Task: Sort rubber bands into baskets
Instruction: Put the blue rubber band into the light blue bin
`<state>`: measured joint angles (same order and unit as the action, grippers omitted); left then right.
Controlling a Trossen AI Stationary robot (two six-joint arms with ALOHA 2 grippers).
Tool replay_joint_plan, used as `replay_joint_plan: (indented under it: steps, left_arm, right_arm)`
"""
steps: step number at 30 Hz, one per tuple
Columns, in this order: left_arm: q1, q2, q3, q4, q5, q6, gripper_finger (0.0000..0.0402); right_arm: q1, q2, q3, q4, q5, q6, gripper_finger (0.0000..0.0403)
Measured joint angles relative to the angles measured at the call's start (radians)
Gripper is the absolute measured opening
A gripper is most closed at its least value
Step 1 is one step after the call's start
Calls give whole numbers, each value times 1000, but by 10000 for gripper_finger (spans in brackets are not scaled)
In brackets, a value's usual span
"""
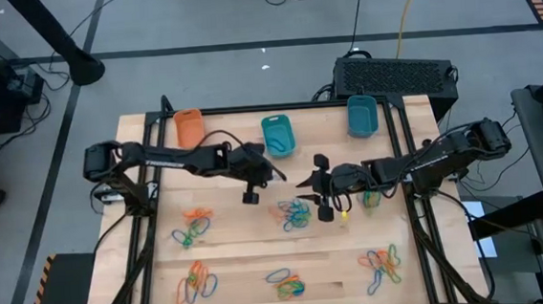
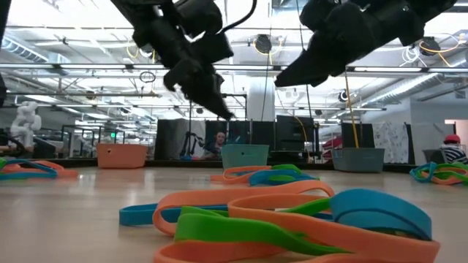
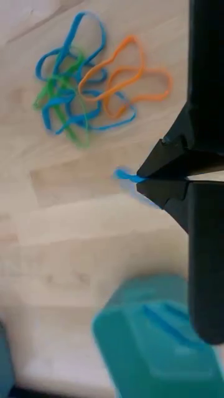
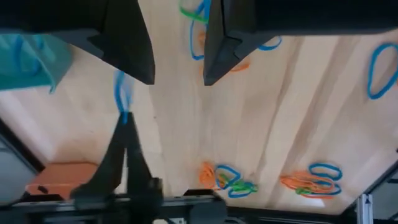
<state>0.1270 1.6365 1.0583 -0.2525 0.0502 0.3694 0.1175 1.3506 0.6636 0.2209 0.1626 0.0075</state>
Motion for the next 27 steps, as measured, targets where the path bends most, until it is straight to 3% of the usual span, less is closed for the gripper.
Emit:
replay_joint_plan:
  steps: [7,11,19,27]
  left_arm:
    - [75,0,15,31,-27,-122,2]
    - [131,-1,74,40,-91,-87,2]
    - [277,38,93,57,-103,-95,2]
    - [323,127,93,188,-41,-129,2]
  right_arm:
    - [-74,-40,-1,-2,-17,-95,130]
    - [-126,-69,1,8,17,-180,130]
    - [-249,-45,0,49,48,-94,130]
    - [-332,-41,0,60,53,-45,130]
